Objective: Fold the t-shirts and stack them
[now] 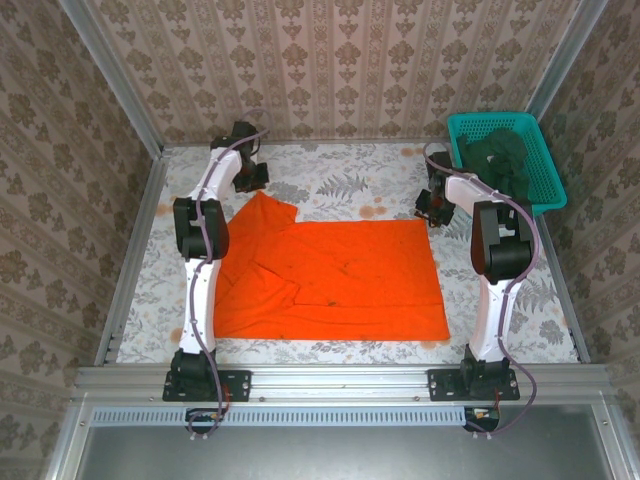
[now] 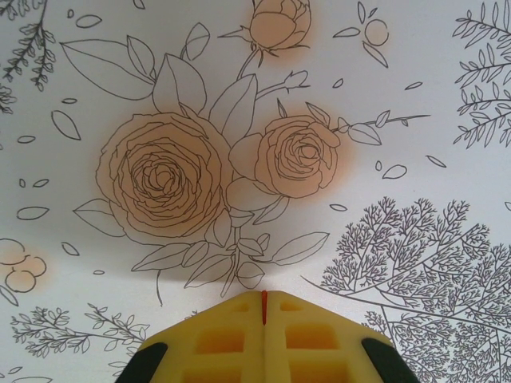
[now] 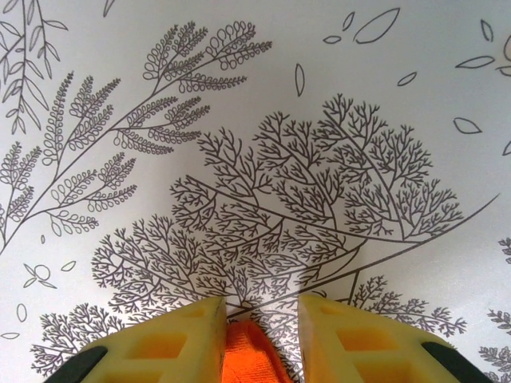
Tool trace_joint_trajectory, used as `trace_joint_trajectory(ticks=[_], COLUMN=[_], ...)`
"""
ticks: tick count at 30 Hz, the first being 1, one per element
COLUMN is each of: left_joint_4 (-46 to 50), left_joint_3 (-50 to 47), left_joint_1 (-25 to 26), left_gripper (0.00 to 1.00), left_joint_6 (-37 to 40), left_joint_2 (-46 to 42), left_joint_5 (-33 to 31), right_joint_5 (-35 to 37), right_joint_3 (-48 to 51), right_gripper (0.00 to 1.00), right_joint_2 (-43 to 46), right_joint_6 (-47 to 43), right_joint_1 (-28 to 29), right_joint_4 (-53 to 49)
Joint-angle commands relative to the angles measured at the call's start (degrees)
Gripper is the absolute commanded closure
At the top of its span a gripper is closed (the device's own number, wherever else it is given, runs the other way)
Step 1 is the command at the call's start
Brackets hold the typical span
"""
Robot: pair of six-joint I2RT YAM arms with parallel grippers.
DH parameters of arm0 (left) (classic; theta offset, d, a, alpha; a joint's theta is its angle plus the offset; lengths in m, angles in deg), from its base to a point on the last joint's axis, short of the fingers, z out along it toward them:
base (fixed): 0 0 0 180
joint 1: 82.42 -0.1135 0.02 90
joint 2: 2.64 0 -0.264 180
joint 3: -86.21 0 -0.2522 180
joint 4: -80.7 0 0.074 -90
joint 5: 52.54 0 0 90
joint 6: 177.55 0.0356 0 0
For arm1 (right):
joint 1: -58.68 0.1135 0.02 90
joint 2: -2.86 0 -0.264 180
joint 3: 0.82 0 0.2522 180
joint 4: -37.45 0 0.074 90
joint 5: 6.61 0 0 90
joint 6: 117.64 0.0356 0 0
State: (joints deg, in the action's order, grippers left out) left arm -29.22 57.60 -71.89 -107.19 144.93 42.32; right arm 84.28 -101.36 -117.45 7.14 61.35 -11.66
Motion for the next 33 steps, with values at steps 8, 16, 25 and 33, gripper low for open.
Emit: trace_joint_trajectory(ticks=[8, 16, 25, 33], left_joint_4=[-0.1, -0.2, -0.2, -0.3], left_joint_3=[-0.5, -0.7, -0.8, -0.7], left_joint_1=[0.2, 0.3, 0.3, 0.3], left_gripper=[1.00, 1.00, 1.00, 1.00], left_joint_6=[1.4, 1.4, 1.5, 1.6], left_joint_2=[-3.2, -3.4, -3.4, -3.9], left_joint_5=[-0.2, 0.1, -0.2, -0.2], right_joint_5=[-4.7, -4.8, -2.4, -0.6], right_joint_3=[4.4, 2.8, 1.8, 0.6], right_gripper=[0.69, 0.70, 0.74, 0.90], right_joint_2=[2.4, 1.5, 0.0, -0.3], right_joint_6=[3.1, 3.9, 2.8, 1.3], right_joint_1=[1.1, 1.4, 1.7, 1.7], right_joint_4=[6.2, 3.7, 0.4, -0.6])
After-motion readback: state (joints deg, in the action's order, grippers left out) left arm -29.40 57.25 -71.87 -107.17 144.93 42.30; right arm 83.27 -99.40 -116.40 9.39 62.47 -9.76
